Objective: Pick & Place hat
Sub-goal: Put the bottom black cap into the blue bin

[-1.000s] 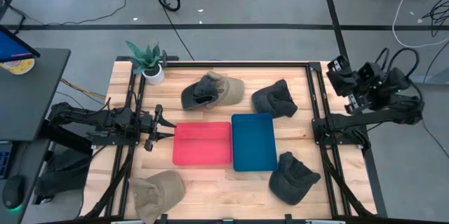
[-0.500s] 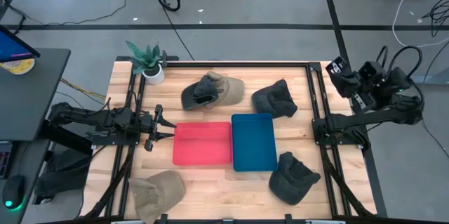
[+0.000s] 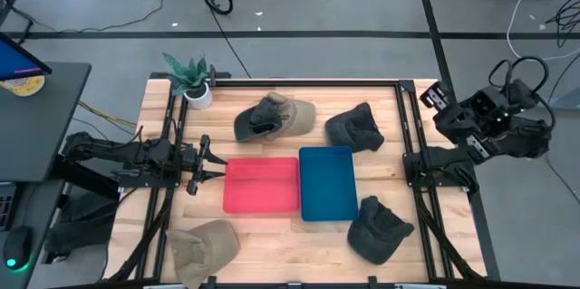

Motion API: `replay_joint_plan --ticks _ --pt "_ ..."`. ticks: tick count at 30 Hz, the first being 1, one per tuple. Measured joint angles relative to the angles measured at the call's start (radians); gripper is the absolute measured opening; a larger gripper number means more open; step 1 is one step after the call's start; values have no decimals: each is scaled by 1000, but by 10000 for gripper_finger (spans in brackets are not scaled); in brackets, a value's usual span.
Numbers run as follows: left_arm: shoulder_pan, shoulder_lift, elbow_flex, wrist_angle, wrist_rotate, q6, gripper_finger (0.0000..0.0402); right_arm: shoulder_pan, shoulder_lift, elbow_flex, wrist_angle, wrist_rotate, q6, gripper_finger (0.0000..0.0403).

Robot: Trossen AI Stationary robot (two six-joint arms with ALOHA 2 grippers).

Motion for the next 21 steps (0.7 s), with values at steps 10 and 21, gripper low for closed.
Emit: replay_joint_plan --ticks 10,21 --pt "0 0 0 0 0 0 161 3 165 101 26 -168 55 13" --pt "0 0 0 0 0 0 161 127 290 199 29 -269 23 13"
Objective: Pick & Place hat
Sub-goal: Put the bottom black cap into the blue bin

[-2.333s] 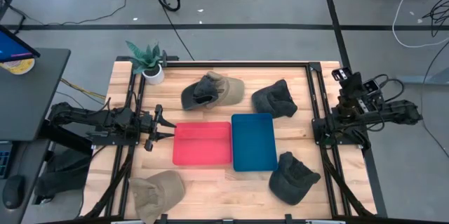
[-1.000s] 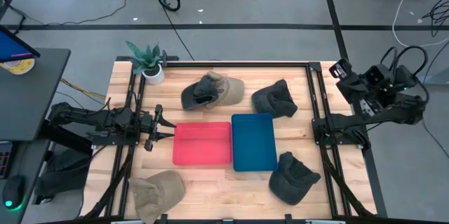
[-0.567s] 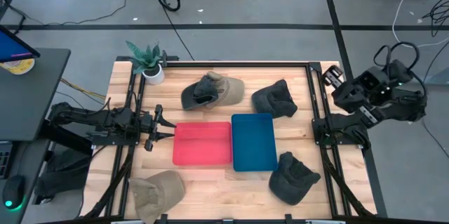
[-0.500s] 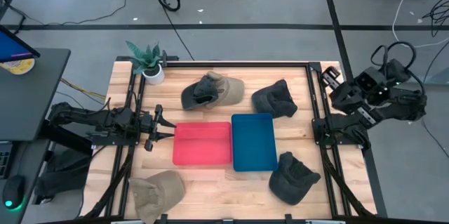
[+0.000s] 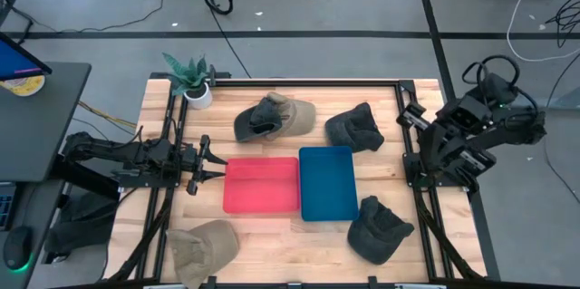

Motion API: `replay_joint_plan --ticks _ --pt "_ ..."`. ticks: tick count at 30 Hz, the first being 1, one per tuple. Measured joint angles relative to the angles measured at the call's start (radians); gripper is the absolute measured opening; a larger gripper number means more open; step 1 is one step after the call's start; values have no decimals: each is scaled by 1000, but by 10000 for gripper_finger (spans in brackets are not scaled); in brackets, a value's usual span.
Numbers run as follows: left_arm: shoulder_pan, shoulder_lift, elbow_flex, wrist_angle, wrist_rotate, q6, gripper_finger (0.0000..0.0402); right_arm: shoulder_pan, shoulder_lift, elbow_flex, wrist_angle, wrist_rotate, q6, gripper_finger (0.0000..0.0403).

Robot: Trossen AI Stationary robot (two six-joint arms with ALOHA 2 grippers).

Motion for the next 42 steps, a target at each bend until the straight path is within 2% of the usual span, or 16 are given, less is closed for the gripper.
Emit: replay_joint_plan --ticks 9,16,24,28,34,42 --pt "0 0 0 0 0 0 161 131 53 48 -14 0 -66 13" --pt "0 0 0 0 0 0 161 184 91 120 -146 14 -140 13" --pt "0 0 0 0 0 0 161 235 179 232 -334 307 -207 13" --pt "0 0 0 0 0 0 161 253 231 304 -430 401 -187 13" --pt "0 0 0 0 0 0 161 264 290 401 -571 455 -136 13" --pt "0 0 0 0 0 0 161 264 327 533 -688 518 70 13"
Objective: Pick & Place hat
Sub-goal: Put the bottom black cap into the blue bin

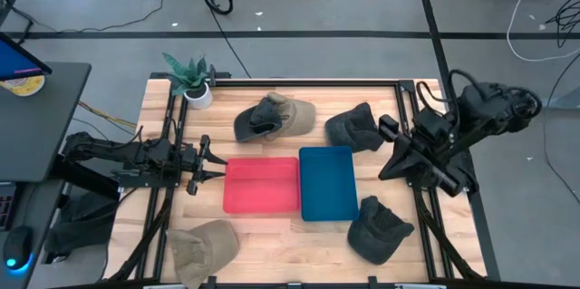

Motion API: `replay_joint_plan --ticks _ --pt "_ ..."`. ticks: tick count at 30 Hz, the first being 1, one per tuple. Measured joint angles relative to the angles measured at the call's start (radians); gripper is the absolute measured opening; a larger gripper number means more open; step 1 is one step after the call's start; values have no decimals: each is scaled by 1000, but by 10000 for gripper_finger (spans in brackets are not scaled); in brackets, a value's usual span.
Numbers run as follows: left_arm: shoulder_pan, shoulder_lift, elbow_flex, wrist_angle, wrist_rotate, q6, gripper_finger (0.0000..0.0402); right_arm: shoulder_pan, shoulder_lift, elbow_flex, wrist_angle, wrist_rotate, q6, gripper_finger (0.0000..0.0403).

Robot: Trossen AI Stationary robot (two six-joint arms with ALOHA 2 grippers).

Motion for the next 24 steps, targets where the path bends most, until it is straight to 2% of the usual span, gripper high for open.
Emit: replay_joint_plan --ticks 6,13,19,24 --pt "0 0 0 0 0 0 161 0 -3 28 -21 1 95 13" --pt "0 0 0 0 0 0 161 5 14 28 -184 34 235 13" --pt "0 0 0 0 0 0 161 46 72 28 -355 131 374 13" --pt "0 0 0 0 0 0 161 97 137 28 -407 141 495 13"
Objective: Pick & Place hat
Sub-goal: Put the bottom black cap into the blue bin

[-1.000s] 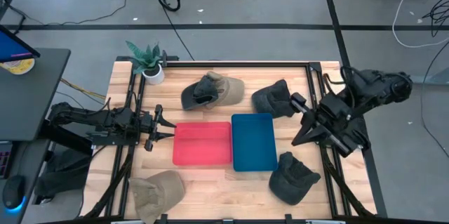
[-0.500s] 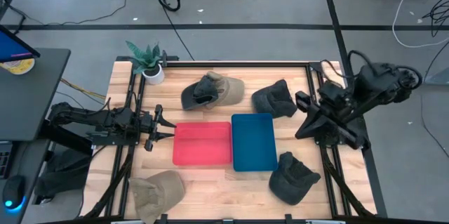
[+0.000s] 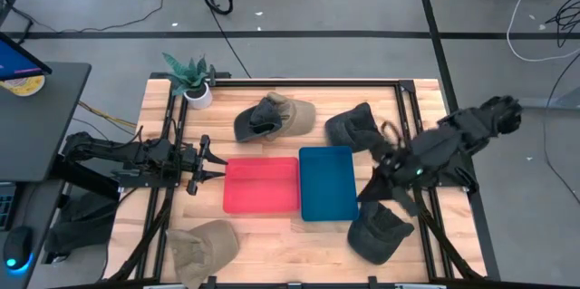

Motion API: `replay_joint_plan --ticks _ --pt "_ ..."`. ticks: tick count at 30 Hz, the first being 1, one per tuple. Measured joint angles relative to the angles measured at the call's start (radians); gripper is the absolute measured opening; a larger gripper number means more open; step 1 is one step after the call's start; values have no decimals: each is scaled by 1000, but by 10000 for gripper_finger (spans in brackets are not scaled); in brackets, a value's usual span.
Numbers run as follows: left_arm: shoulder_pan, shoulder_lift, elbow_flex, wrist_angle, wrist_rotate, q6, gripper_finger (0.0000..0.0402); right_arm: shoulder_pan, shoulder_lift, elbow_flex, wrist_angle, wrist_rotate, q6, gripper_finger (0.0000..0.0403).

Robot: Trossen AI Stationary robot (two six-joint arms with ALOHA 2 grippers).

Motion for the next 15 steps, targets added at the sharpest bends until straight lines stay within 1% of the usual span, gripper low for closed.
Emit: replay_joint_plan --ticks 4,9,15 --pt "0 0 0 0 0 0 161 44 49 0 -52 -2 45 13" --pt "0 0 0 0 0 0 161 86 106 0 -114 13 151 13" --pt "0 0 0 0 0 0 161 113 144 -1 -177 15 233 13"
